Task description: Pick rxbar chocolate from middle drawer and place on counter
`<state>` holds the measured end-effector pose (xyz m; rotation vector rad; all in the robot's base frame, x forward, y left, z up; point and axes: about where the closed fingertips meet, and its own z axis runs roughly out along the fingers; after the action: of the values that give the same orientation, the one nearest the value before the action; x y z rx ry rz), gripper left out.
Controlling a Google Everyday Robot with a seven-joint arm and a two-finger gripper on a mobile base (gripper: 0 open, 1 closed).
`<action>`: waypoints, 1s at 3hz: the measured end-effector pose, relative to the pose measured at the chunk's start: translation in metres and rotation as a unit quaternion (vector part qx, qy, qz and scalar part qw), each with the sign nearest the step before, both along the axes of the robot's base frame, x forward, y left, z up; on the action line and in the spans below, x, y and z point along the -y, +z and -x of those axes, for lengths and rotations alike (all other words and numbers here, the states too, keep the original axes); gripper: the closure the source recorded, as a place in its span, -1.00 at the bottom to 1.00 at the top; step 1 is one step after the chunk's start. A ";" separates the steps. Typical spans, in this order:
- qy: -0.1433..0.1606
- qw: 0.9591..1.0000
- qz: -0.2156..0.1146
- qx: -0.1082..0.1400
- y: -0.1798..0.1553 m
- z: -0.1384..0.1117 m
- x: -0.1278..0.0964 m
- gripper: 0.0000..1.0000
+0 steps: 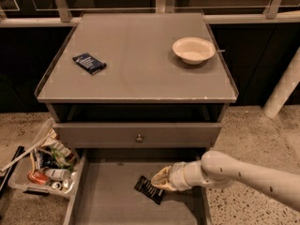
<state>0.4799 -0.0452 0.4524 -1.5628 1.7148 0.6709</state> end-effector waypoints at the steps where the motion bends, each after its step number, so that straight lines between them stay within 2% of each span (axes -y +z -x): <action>1: -0.035 0.999 0.026 -0.014 -0.021 0.011 -0.006 -0.79; 2: -0.064 0.997 0.038 -0.017 -0.043 0.016 -0.008 -1.00; 3: -0.085 0.995 0.045 -0.025 -0.062 0.019 -0.009 -1.00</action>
Offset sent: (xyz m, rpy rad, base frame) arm -0.0218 0.0065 -0.0686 -0.1078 0.0399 -0.2047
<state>0.4609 -0.0366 0.3902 -1.4497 1.9139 0.5576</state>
